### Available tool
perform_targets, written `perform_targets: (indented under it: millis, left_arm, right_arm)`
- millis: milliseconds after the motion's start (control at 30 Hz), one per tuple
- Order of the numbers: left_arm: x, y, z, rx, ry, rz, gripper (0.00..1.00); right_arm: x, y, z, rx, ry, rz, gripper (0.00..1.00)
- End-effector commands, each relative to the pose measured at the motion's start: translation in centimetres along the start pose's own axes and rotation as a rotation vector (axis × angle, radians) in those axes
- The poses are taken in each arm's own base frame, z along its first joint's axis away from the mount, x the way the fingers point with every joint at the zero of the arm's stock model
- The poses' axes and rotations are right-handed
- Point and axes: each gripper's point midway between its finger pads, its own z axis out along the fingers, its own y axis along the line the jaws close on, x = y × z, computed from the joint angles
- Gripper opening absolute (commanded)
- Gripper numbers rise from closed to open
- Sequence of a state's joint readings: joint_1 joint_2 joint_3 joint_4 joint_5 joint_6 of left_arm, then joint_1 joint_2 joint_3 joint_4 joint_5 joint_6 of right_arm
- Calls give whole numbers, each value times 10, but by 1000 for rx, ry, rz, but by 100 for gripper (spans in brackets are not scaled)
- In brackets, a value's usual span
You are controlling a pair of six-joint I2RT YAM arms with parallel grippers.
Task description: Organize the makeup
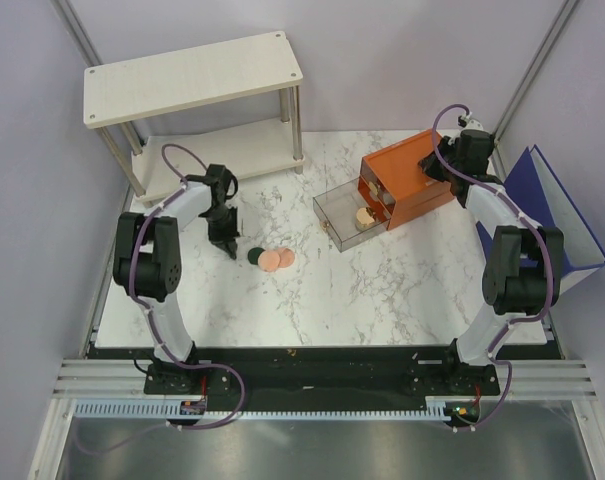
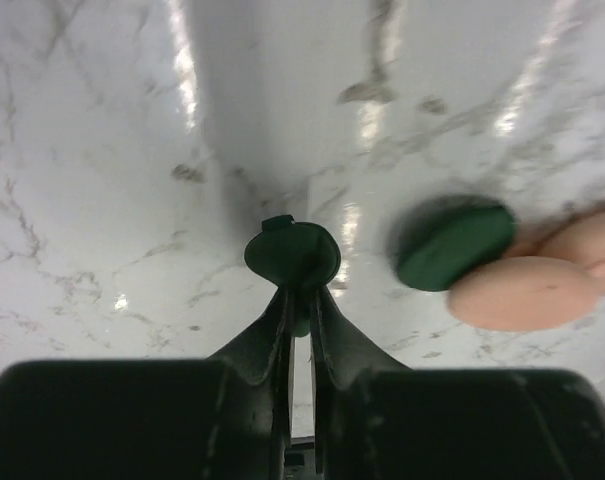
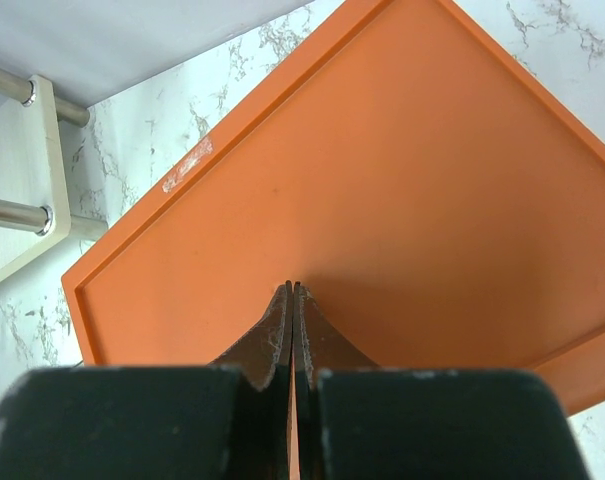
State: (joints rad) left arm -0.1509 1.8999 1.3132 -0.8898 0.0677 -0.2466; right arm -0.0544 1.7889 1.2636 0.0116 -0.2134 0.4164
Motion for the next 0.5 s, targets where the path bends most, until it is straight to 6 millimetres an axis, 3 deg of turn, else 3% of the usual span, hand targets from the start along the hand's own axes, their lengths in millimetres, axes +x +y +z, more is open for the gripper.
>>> perform_targets:
  millis: [0,33,100,133,167,200,267,300,467]
  left_arm:
    - [-43,-56,-37,122,-136,127,10]
    - [-56,-77,-52,166,-172,145,11]
    - [-64,-96,-50,204,-154,159,11]
    - [-75,-116,-65,255,-178,184,11]
    - [-78,-125,-52,264,-139,192,11]
    - [-95,-143,-71,302,-192,223,11]
    - [-99,-162,-74,351,-163,238,11]
    - [-115,-180,-78,383,-191,249,11]
    - [-129,-236,-90,562,-173,211,12]
  right_arm:
    - [178,-75,-23,281,568,82,0]
    - [179,-73,-22,279,568,82,0]
    - [177,-73,-20,279,562,82,0]
    - [176,-73,-19,280,561,85,0]
    - [174,-71,-17,277,556,85,0]
    - [175,-71,-17,278,557,88,0]
    - [174,-70,-15,273,556,84,0]
    - [173,-70,-15,273,555,84,0]
    - [175,-71,-15,276,560,83,0]
